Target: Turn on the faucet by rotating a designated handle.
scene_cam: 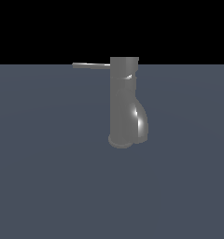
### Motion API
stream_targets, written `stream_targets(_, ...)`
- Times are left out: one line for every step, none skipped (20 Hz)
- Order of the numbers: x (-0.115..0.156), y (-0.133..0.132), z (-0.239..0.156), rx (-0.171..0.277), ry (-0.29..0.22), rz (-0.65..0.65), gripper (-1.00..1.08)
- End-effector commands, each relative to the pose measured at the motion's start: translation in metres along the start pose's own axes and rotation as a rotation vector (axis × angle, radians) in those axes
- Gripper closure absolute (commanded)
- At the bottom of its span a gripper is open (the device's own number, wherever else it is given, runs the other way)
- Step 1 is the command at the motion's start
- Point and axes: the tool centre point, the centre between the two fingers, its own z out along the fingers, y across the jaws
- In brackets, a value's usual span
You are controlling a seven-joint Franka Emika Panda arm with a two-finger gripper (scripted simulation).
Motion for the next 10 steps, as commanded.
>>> stream_targets(0.0,0.0,0.0,0.0,0.0,0.0,1.08)
stream_targets(0.0001,-0.0001,0.0001,0.0,0.0,0.001,1.08)
stream_targets(0.0002,-0.0004,0.0003,0.0,0.0,0.002,1.08)
stream_targets(0.0005,-0.0009,0.0007,0.0,0.0,0.005,1.08)
stream_targets(0.0008,-0.0016,0.0013,0.0,0.0,0.009,1.08)
stream_targets(0.0013,-0.0025,0.0021,0.0,0.0,0.014,1.08)
stream_targets(0.0019,-0.0036,0.003,-0.001,0.0,0.02,1.08)
stream_targets(0.0026,-0.0049,0.004,-0.001,0.0,0.027,1.08)
stream_targets(0.0034,-0.0064,0.0053,-0.001,0.0,0.035,1.08)
stream_targets(0.0043,-0.0081,0.0067,-0.001,-0.001,0.045,1.08)
